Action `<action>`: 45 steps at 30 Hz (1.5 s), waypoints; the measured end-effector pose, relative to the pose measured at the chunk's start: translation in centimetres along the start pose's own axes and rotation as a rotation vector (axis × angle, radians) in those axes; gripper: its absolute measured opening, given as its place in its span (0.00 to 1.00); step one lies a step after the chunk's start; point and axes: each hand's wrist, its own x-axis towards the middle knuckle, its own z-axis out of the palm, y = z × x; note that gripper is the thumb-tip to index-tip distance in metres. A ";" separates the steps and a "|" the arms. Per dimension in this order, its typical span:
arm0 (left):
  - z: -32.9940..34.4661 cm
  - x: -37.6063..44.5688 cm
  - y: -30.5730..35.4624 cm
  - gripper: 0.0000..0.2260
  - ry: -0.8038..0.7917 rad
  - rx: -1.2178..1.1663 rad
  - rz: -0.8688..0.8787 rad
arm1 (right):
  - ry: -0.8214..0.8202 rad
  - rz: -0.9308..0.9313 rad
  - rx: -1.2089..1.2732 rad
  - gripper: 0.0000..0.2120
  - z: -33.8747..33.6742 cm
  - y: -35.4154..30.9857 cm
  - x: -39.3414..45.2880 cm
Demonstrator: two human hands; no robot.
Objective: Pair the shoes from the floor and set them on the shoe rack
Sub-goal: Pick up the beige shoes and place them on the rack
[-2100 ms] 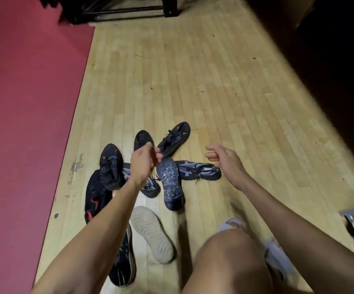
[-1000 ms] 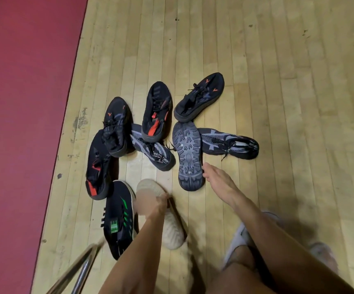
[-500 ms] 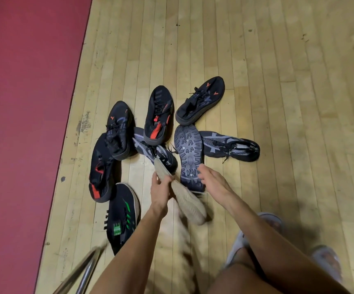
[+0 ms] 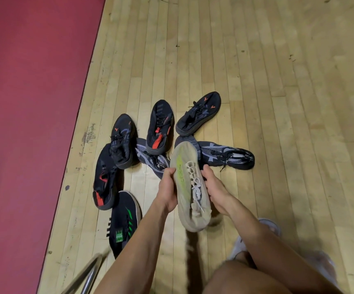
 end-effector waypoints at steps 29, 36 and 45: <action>26.6 -14.9 -2.3 0.41 -0.687 0.722 0.247 | 0.491 -0.402 0.666 0.28 -16.3 -3.9 -25.8; 32.3 -21.0 -6.5 0.49 -0.847 0.782 0.207 | 0.590 -0.525 0.750 0.26 -20.2 -1.6 -34.3; 38.4 -25.8 -15.7 0.41 -0.966 0.980 0.202 | 0.694 -0.597 0.776 0.26 -27.8 6.3 -39.5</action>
